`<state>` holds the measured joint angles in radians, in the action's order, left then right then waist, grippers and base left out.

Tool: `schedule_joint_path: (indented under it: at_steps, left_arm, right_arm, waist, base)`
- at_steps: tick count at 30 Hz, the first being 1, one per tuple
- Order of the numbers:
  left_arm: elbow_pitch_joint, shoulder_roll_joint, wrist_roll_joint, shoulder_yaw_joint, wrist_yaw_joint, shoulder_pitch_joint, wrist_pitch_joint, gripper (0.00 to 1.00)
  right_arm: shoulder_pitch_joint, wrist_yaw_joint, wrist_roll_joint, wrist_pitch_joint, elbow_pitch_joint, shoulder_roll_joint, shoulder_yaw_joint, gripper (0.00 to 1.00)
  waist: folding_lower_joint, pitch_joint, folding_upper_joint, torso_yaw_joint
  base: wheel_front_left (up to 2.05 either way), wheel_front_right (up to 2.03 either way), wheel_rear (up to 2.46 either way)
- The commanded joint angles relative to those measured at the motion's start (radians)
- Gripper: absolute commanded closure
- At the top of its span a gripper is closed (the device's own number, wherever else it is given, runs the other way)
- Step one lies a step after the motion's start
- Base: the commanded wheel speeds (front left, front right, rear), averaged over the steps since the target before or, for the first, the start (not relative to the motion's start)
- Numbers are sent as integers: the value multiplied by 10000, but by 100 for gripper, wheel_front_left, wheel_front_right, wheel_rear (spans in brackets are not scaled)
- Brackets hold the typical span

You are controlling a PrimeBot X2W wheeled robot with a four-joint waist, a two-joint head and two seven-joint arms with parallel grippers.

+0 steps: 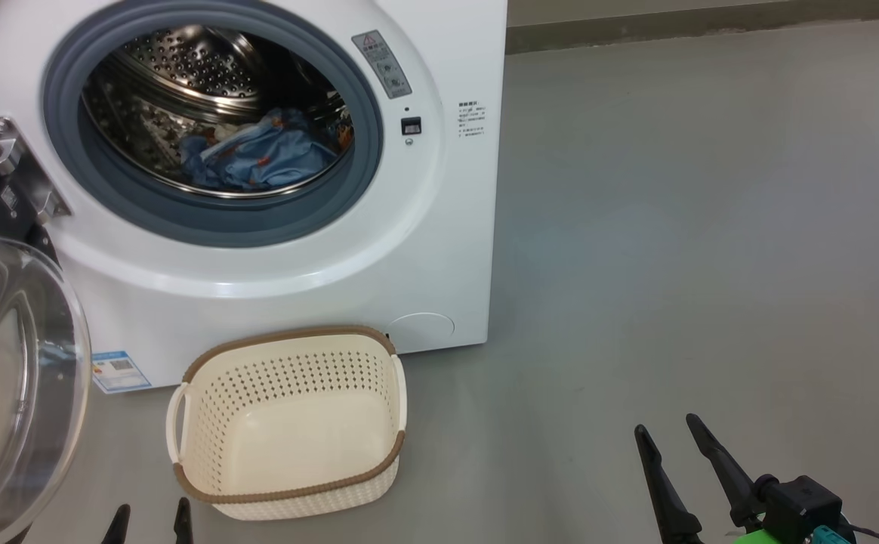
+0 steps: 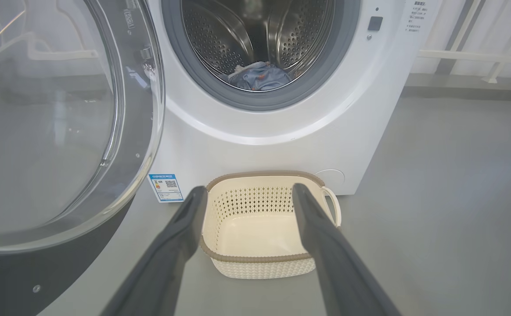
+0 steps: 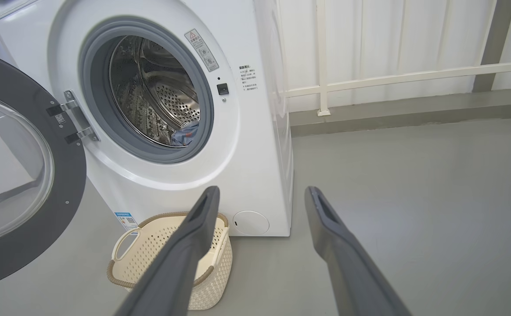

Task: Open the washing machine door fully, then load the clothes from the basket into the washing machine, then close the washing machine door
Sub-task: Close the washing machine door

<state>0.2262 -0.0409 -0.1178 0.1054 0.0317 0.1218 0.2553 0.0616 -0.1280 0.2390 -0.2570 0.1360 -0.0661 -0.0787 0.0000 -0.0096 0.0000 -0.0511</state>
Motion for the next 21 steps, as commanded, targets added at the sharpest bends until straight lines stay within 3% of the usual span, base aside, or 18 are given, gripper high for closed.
schedule_joint_path:
  at_steps: [1,15,21]
  left_arm:
    - [-216,-93,80,286,81,-410,65,0]
    - [-239,-93,54,211,90,-406,65,0]
    - [-248,-93,106,193,66,-499,65,0]
  right_arm:
    - [-274,-27,-91,-48,-215,-37,-193,0]
    - [-225,-27,-84,-48,-249,-11,-173,0]
    - [-227,-27,-95,-48,-237,-42,-155,0]
  waist:
    - [0,-2,0,2]
    - [0,0,0,116]
    - [0,1,0,610]
  base:
    - [-77,77,0]
    - [-13,13,0]
    - [0,0,0]
